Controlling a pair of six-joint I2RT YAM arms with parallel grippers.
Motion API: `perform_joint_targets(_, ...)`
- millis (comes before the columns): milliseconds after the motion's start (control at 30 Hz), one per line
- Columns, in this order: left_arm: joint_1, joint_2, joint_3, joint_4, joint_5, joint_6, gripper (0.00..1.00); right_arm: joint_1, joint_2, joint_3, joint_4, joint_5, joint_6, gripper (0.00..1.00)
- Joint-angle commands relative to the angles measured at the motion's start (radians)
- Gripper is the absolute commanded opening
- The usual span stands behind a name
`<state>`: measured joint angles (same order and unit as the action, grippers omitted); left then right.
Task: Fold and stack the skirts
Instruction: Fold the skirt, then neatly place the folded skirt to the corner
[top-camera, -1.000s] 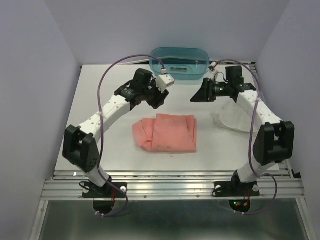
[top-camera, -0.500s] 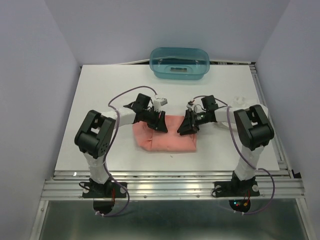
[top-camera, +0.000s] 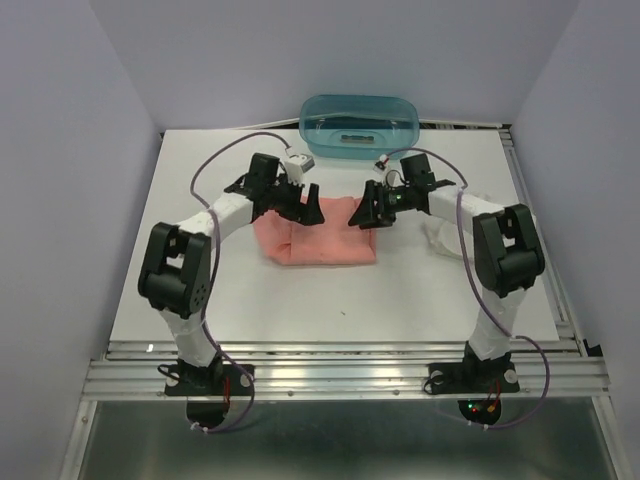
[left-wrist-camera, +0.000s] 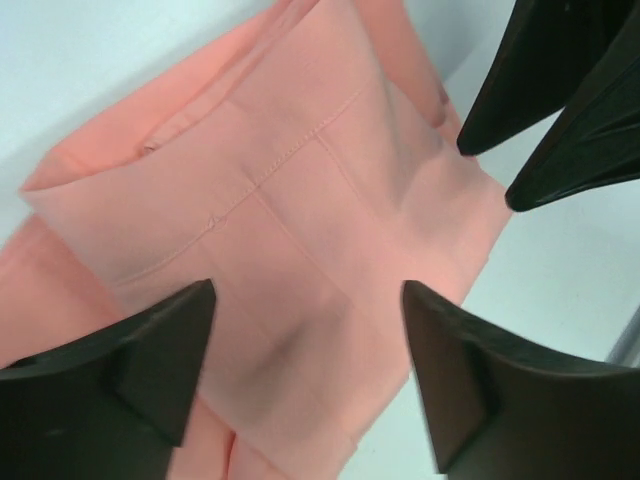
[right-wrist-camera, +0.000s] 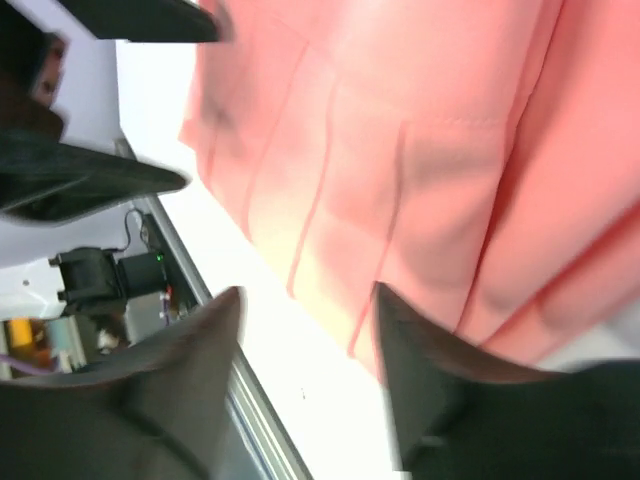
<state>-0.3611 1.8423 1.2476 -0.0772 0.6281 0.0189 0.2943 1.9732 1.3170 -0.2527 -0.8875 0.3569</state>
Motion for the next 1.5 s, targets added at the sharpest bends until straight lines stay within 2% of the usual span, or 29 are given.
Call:
perform_joint_targets(0, 0.034, -0.282, -0.060, -0.006, -0.110, 0.024, 0.99, -0.004, -0.200, 0.025, -0.079, 0.163, -0.021, 0.73)
perform_joint_targets(33, 0.051, -0.345, -0.075, -0.007, -0.111, -0.003, 0.98, -0.004, -0.233, 0.004, -0.086, 0.204, -0.007, 0.86)
perform_joint_targets(133, 0.119, -0.438, -0.131, -0.050, -0.131, -0.124, 0.99, -0.004, -0.377, -0.140, -0.048, 0.395, 0.101, 1.00)
perform_joint_targets(233, 0.168, -0.486, -0.215, -0.079, -0.160, -0.244, 0.98, -0.004, -0.482, -0.284, -0.014, 0.505, 0.200, 1.00)
perform_joint_targets(333, 0.200, -0.524, -0.307, -0.104, -0.165, -0.354, 0.98, -0.014, -0.511, -0.373, 0.022, 0.527, 0.275, 1.00)
perform_joint_targets(500, 0.212, -0.627, -0.537, 0.019, -0.174, -0.520, 0.98, -0.014, -0.498, -0.505, 0.159, 0.445, 0.343, 1.00)
perform_joint_targets(633, 0.215, -0.649, -0.628, 0.069, -0.168, -0.583, 0.99, -0.014, -0.447, -0.567, 0.245, 0.430, 0.353, 1.00)
perform_joint_targets(833, 0.217, -0.533, -0.637, 0.145, -0.186, -0.652, 0.98, -0.014, -0.297, -0.565, 0.331, 0.424, 0.393, 1.00)
perform_joint_targets(1000, 0.217, -0.364, -0.580, 0.218, -0.196, -0.675, 0.98, -0.004, -0.168, -0.524, 0.417, 0.420, 0.448, 1.00)
perform_joint_targets(1167, 0.208, -0.315, -0.576, 0.309, -0.154, -0.715, 0.98, 0.016, -0.106, -0.565, 0.553, 0.450, 0.501, 1.00)
perform_joint_targets(1333, 0.182, -0.279, -0.588, 0.375, -0.159, -0.715, 0.98, 0.026, -0.073, -0.564, 0.530, 0.527, 0.479, 0.97)
perform_joint_targets(1400, 0.169, -0.265, -0.582, 0.384, -0.165, -0.709, 0.95, 0.026, -0.079, -0.559, 0.507, 0.545, 0.465, 0.93)
perform_joint_targets(1433, 0.162, -0.258, -0.576, 0.386, -0.168, -0.705, 0.93, 0.026, -0.083, -0.559, 0.507, 0.551, 0.464, 0.87)
perform_joint_targets(1467, 0.127, -0.240, -0.556, 0.398, -0.171, -0.708, 0.89, 0.054, -0.086, -0.544, 0.491, 0.559, 0.447, 0.77)
